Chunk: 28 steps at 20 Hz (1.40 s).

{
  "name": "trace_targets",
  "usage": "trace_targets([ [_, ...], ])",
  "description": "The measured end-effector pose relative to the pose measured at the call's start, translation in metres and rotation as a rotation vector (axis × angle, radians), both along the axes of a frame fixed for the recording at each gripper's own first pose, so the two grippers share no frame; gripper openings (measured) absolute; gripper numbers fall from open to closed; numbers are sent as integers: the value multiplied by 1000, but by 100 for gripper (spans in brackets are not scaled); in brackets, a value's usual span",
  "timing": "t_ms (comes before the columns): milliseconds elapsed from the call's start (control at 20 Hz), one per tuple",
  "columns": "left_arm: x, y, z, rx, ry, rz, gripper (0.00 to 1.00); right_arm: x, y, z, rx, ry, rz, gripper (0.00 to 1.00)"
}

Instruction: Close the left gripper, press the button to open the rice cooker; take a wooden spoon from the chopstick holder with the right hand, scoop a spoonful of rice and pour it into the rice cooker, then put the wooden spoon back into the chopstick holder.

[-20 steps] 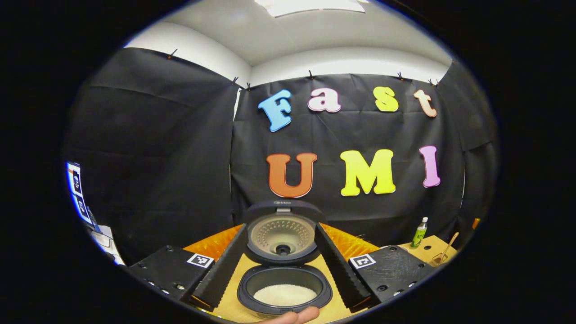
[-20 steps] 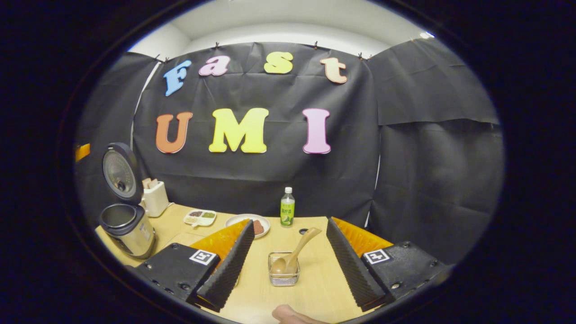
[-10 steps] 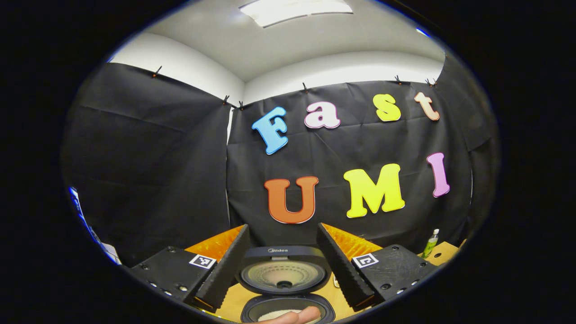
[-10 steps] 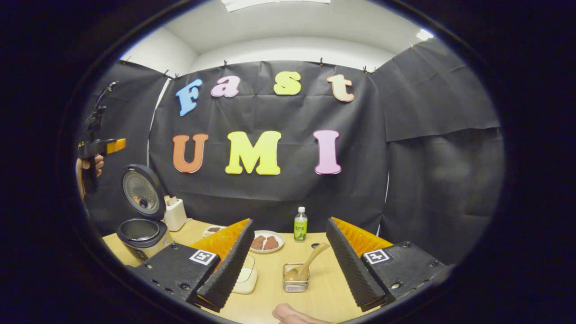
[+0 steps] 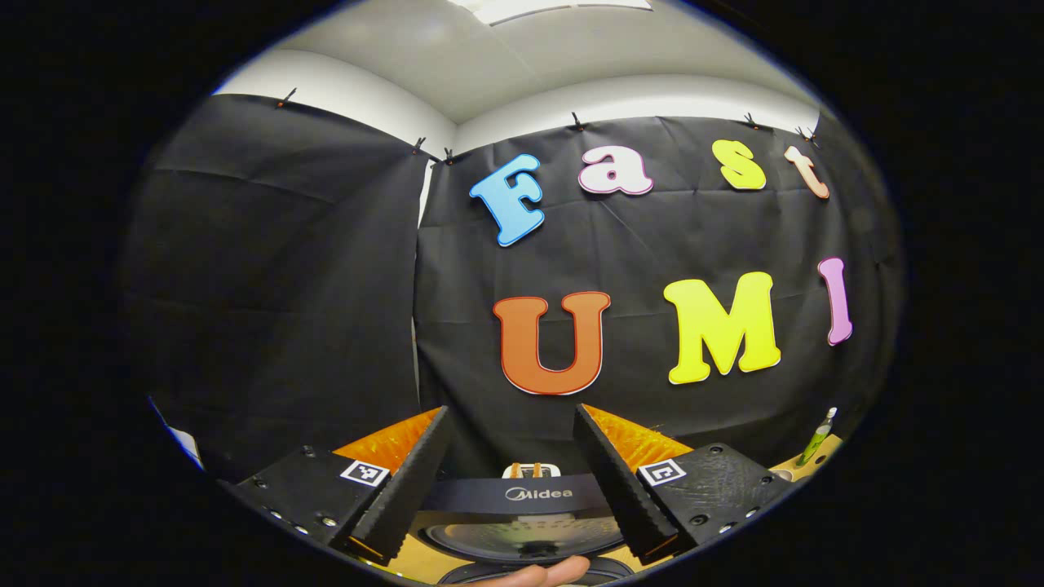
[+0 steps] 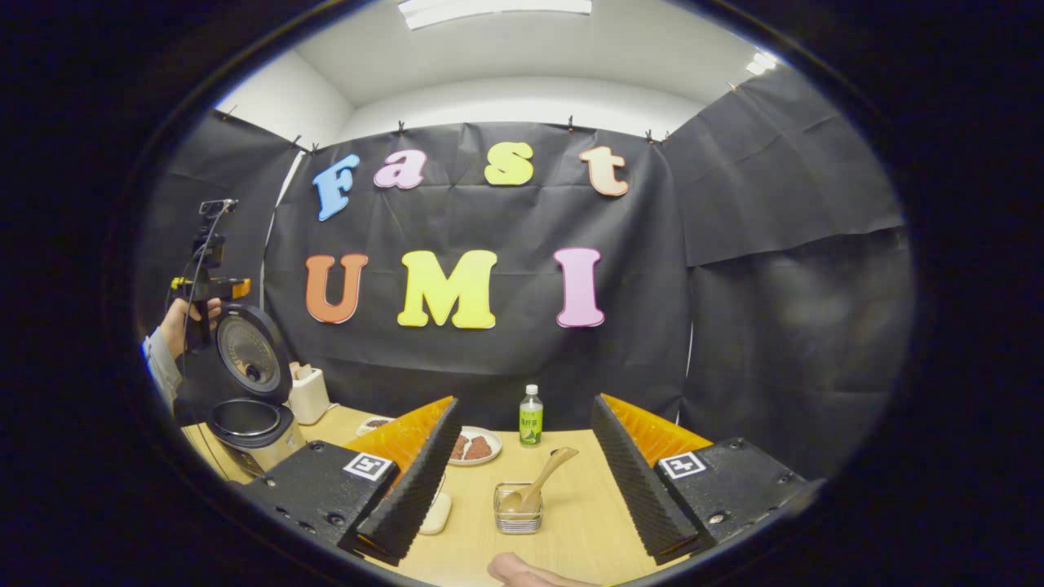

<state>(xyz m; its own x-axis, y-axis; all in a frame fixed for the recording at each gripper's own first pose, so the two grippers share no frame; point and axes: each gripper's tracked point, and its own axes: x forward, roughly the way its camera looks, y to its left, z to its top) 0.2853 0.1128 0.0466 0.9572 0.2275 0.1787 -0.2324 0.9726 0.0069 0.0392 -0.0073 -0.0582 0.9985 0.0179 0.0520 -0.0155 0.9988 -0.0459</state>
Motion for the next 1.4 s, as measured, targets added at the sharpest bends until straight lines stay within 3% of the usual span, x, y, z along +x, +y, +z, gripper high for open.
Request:
trace_targets([
  [50,7,7,0,-2,-2,21,100,0,-3,-2,9,3,-3,100],
  [100,17,9,-5,-3,17,15,95,2,-5,-3,19,6,-6,100],
  [250,33,2,-31,-18,98,-51,94,4,-9,-7,53,8,-1,100],
  [350,18,-12,-39,-93,93,-124,95,5,-3,-14,87,28,33,100],
  [500,9,-14,-45,-88,123,-148,100,11,-6,-23,95,47,39,100],
  [600,-1,-15,-49,-95,145,-144,89,10,-6,-24,92,47,36,100],
  [650,-7,-15,-50,-100,146,-138,97,10,-5,-25,94,47,36,100],
  [700,-15,-18,-53,-95,148,-133,98,10,-5,-26,100,46,36,100],
  [1400,-118,-45,-141,-99,232,-91,97,8,7,-57,97,104,77,100],
])
